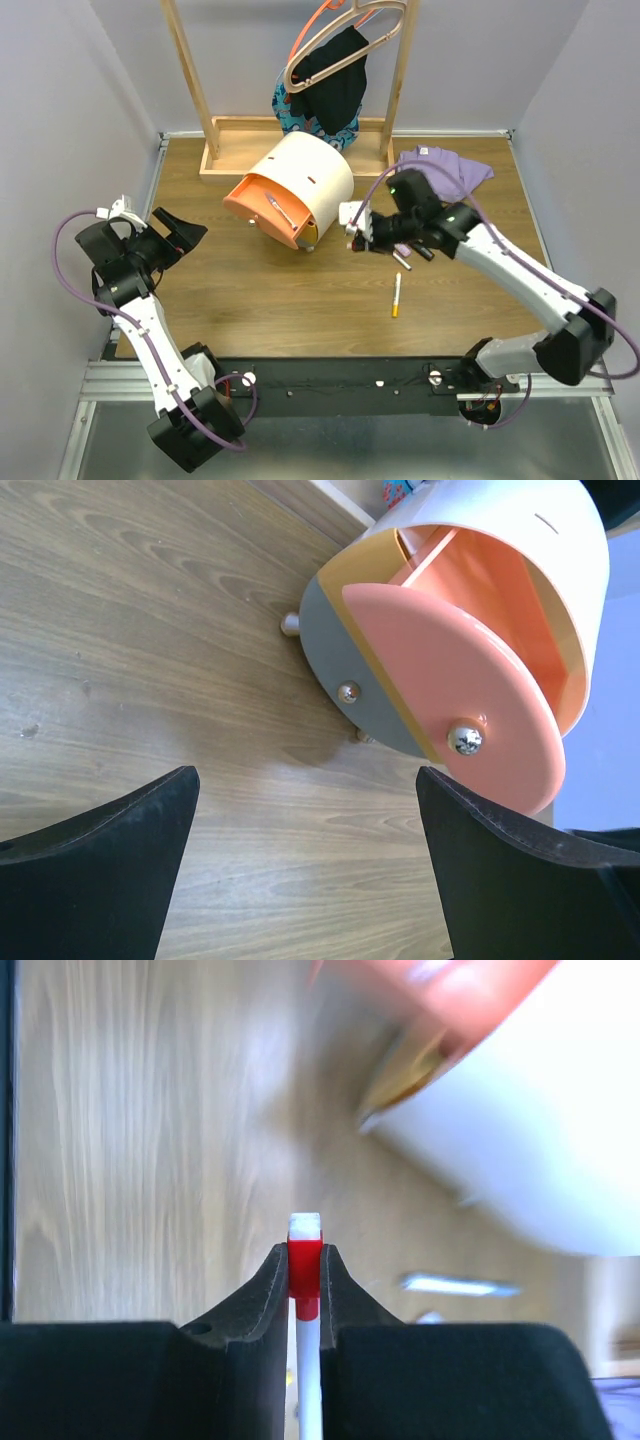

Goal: Sort the stationery into containers
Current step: Pick up the pen from the center of the board, then place the pen in the drawer.

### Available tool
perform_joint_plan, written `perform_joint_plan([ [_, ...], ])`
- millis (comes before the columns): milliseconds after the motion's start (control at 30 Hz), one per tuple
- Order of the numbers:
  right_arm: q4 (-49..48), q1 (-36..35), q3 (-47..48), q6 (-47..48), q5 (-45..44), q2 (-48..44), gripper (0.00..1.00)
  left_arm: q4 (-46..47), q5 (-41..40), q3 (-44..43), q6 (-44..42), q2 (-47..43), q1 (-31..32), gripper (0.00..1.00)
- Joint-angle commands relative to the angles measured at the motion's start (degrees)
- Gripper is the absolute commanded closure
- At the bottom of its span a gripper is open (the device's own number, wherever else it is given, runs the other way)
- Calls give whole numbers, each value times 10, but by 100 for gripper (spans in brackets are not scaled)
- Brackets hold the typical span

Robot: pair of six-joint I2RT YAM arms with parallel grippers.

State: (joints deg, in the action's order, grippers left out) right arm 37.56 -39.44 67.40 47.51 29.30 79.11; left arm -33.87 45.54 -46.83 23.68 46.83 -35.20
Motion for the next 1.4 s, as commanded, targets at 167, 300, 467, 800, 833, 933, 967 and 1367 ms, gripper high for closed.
perform_joint_plan([
  [167, -92, -3, 267, -286, 102, 63, 87, 60, 31, 12, 37, -2, 0, 1],
  [300, -159, -4, 371, -403, 122, 156, 87, 50, 32, 4, 36, -7, 1, 1],
  [467, -202, -13, 429, -472, 129, 233, 87, 43, 29, 2, 33, -14, 2, 1],
  [800, -231, -28, 418, -523, 128, 283, 87, 26, 22, 5, 22, -25, 4, 1],
  [833, -234, -30, 414, -526, 128, 285, 87, 25, 21, 6, 22, -25, 3, 1],
  [933, -250, -33, 414, -544, 123, 299, 87, 27, 21, 9, 22, -24, 4, 1],
  [967, -254, -34, 415, -549, 119, 309, 87, 28, 21, 10, 25, -23, 4, 1],
  [1367, -240, -48, 448, -556, 67, 340, 56, 55, 24, 17, 37, -10, 4, 1],
])
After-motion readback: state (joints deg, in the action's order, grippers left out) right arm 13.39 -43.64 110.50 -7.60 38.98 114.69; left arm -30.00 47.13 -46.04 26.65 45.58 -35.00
